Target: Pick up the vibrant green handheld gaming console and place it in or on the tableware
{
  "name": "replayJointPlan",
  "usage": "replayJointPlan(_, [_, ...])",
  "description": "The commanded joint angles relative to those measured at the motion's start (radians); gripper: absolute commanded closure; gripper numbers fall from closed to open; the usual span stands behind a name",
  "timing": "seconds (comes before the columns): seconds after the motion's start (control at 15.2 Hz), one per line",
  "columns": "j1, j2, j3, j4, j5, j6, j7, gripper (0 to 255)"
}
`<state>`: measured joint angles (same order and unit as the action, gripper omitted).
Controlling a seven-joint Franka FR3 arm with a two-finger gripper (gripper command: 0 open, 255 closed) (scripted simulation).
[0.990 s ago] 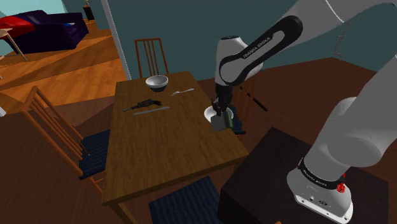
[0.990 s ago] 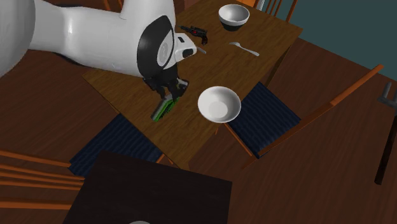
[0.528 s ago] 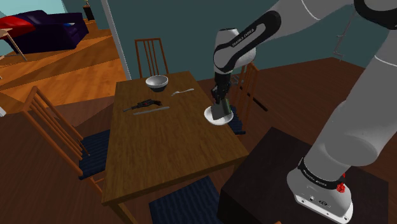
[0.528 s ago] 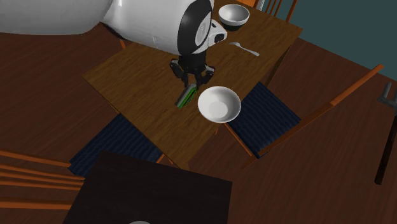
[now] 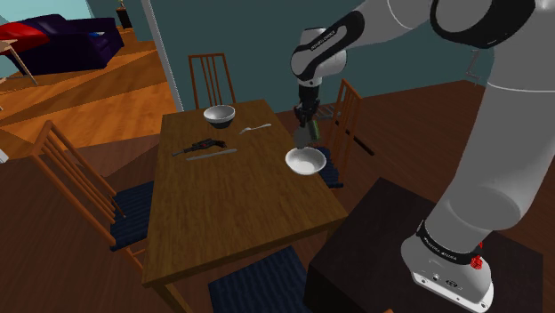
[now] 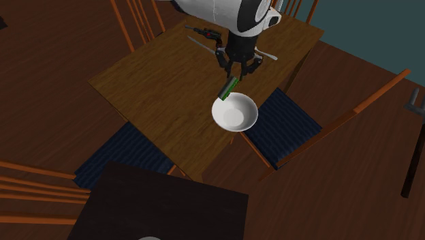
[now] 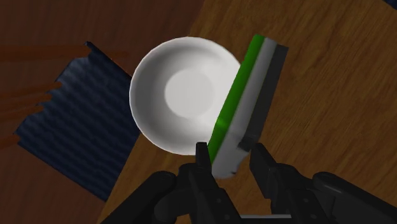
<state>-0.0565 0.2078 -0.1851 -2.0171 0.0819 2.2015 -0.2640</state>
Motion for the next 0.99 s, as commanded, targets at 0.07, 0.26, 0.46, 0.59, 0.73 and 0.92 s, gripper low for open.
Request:
replayJointPlan(0.07, [-0.029, 0.088, -0.009, 0.136, 0.019, -0.051, -0.042, 255])
replayJointPlan(0.26, [-0.043, 0.133, -0.01, 0.178, 0.029, -0.049, -0.06, 255])
replayJointPlan(0.46, [-0.044, 0.153, -0.008, 0.164, 0.035, -0.015, -0.064, 255])
replayJointPlan(0.59, [-0.045, 0.167, -0.006, 0.155, 0.039, 0.007, -0.068, 255])
replayJointPlan(0.73, [-0.047, 0.182, -0.004, 0.148, 0.044, 0.028, -0.071, 255])
replayJointPlan(0.92, [-0.049, 0.205, 0.0, 0.139, 0.051, 0.06, -0.076, 255])
